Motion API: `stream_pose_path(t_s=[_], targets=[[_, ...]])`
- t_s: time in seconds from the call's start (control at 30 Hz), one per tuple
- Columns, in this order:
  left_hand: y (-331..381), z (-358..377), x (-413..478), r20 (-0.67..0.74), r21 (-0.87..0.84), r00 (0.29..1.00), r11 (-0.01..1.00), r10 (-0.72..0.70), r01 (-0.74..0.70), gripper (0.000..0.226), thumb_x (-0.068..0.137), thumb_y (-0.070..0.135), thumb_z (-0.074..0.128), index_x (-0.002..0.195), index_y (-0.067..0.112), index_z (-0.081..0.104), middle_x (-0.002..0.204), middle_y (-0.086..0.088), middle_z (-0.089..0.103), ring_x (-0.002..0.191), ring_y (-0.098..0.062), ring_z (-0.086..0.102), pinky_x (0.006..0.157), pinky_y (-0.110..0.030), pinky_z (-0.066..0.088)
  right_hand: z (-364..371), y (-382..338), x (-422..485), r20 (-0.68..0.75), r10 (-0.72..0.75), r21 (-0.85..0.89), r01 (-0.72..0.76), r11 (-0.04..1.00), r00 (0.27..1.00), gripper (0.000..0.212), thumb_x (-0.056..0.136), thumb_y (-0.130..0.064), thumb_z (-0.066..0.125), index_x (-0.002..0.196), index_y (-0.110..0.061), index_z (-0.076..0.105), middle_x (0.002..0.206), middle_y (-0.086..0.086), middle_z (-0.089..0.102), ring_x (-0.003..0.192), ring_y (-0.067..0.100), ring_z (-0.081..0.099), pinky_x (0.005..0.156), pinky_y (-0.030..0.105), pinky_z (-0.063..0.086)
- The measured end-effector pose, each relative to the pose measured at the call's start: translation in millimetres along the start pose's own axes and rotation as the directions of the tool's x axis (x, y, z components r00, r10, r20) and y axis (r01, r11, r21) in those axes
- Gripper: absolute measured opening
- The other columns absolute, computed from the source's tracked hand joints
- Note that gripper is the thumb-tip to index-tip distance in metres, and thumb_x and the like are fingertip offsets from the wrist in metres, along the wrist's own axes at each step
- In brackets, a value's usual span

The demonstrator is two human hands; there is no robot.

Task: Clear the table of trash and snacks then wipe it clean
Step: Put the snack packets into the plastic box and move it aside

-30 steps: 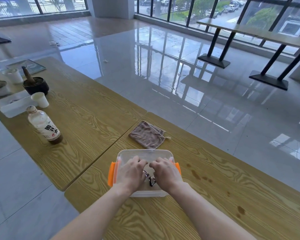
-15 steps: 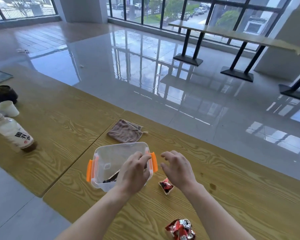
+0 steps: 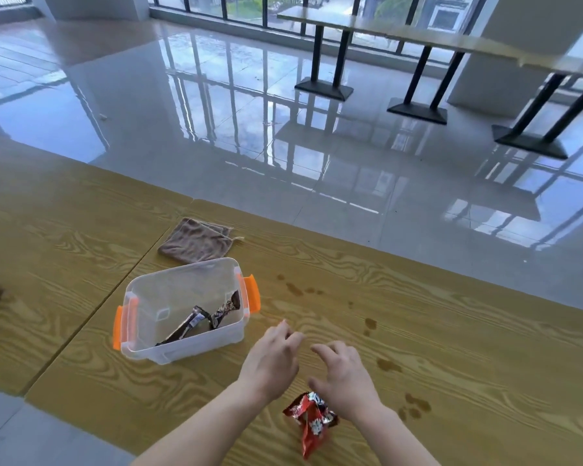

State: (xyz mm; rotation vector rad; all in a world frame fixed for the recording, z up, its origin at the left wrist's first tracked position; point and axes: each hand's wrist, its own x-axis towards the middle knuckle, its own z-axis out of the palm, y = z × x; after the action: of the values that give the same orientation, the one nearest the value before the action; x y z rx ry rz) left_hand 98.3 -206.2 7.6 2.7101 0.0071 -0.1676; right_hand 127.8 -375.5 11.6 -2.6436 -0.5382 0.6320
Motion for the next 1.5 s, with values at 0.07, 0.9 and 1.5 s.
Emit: stream_pose_path(t_s=[0.07, 0.9, 1.5], targets=[[-2.1, 8.7, 6.8, 0.068, 0.069, 0.997, 0.997, -0.021, 0.016, 0.047, 0.087, 0.01, 0.048, 0.133, 0.019, 0.049, 0.143, -0.014, 0.041, 0.126, -0.03, 0.04, 0.098, -0.044, 0.045, 11.8, 2.5, -9.3, 0.018, 0.003, 0.02, -0.003, 1.0, 1.0, 0.074, 0.08, -0.054, 0.065, 0.147, -0.036, 0.04, 0.144, -0.004, 0.039, 0.133, 0.02, 0.031, 0.109, 0.033, 0.036], [-27.7, 34.5, 35.7, 0.083, 0.232, 0.996, 0.973, -0.014, -0.006, 0.026, 0.08, 0.011, 0.057, 0.105, 0.018, 0.056, 0.128, -0.006, 0.042, 0.104, -0.027, 0.044, 0.07, -0.039, 0.05, 27.1, 20.4, -17.3, -0.096, 0.083, 0.078, -0.076, 0.994, 0.992, 0.05, 0.084, -0.037, 0.066, 0.132, -0.031, 0.055, 0.122, -0.007, 0.046, 0.111, 0.016, 0.04, 0.097, 0.026, 0.041], [-4.3, -64.8, -0.2, -0.334, 0.058, 0.939, 0.996, 0.079, -0.063, 0.024, 0.073, 0.01, 0.062, 0.097, 0.012, 0.065, 0.107, -0.009, 0.053, 0.087, -0.029, 0.054, 0.065, -0.043, 0.052, -49.6, -26.5, 19.3, -0.289, -0.065, 0.049, 0.082, 0.995, 0.955, 0.048, 0.083, -0.034, 0.072, 0.129, -0.029, 0.059, 0.121, -0.006, 0.051, 0.11, 0.016, 0.044, 0.092, 0.025, 0.04]])
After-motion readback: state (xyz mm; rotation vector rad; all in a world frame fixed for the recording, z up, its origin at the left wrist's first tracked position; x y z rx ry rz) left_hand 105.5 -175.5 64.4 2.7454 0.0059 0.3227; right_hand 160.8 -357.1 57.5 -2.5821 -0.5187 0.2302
